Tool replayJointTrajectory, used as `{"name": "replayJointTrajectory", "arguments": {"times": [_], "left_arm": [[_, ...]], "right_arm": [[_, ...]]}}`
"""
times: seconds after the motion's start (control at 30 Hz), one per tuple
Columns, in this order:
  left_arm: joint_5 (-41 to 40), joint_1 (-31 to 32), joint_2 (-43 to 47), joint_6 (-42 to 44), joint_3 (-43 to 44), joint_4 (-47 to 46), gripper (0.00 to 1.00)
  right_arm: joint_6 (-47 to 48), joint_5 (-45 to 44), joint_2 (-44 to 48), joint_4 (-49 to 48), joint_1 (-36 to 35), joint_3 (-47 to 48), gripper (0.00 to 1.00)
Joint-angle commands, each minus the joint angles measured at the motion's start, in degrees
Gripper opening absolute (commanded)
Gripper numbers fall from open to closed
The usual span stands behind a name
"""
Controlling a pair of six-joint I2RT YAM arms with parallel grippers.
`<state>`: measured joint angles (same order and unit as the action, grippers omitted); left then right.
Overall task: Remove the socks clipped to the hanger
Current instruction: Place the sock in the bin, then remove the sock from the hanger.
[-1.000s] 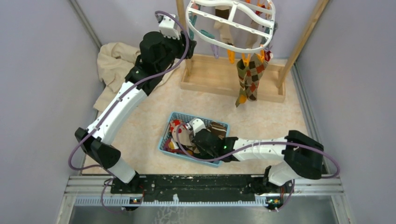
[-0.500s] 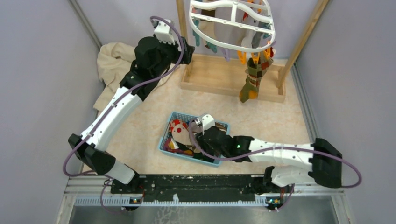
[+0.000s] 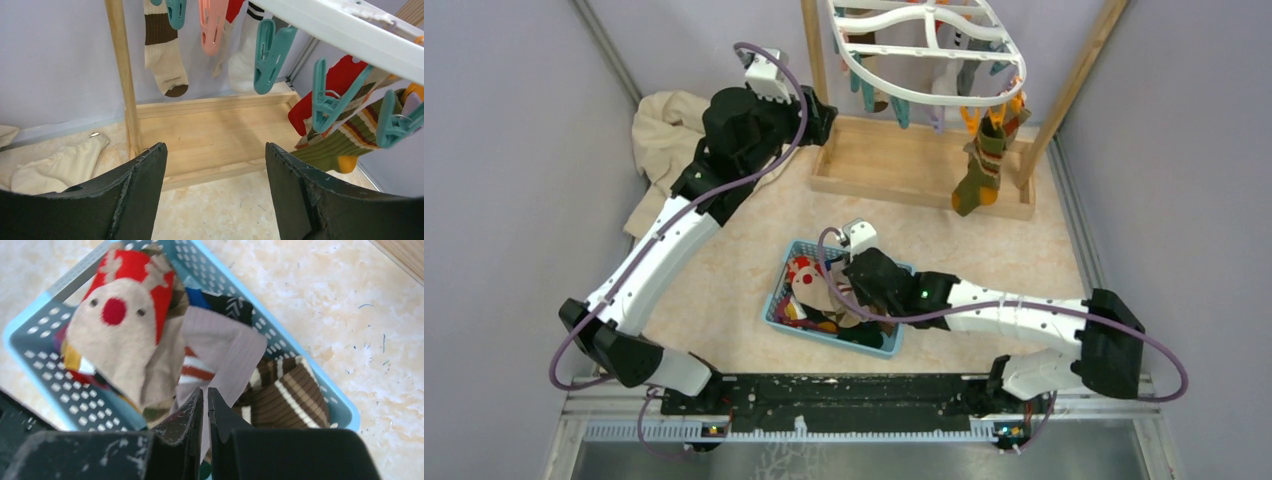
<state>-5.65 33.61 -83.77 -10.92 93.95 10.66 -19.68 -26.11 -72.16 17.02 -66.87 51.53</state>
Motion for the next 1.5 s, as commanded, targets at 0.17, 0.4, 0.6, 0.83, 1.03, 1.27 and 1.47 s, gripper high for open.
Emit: {"name": "replayJointTrajectory", "arguments": {"times": [0.17,0.4,0.6,0.83,1.03,1.27,1.47], "left_arm": [[1.5,0.01,3.72,-1.21,-1.26,0.2,0.78],[2.91,0.94,4.19,-2.57,-1.87,-0.03,0.78],[2.46,2.27,3.93,-2.39,-1.39,0.41,0.78],[2.14,2.5,4.87,-2.52,-2.29,0.68,0.79],[2.55,2.71,5.62,-2.79,-3.14,0.34,0.79],[2.79,2.69,6.66,-2.51,-3.44,0.59,0.8],[3.01,2.71,7.4,-2.52,-4.92,0.35,0.86]], "right_arm": [[-0.92,3.94,-9.22,-8.33,4.19,0.66,0.07],[-5.01,6.45,-11.96,-12.32,4.41,-7.58,0.07],[-3.88,8.11,-8.36,-10.62,4.56,-7.76,0.29],[-1.63,-0.37,10.96,-3.52,8.52,-3.31,0.55],[-5.62,1.41,16.77,-2.59,28.07,-6.64,0.56],[-11.16,8.08,21.6,-7.08,51.98,-11.17,0.59],[-11.83,13.89,21.5,-12.6,64.58,-10.76,0.65]]}}
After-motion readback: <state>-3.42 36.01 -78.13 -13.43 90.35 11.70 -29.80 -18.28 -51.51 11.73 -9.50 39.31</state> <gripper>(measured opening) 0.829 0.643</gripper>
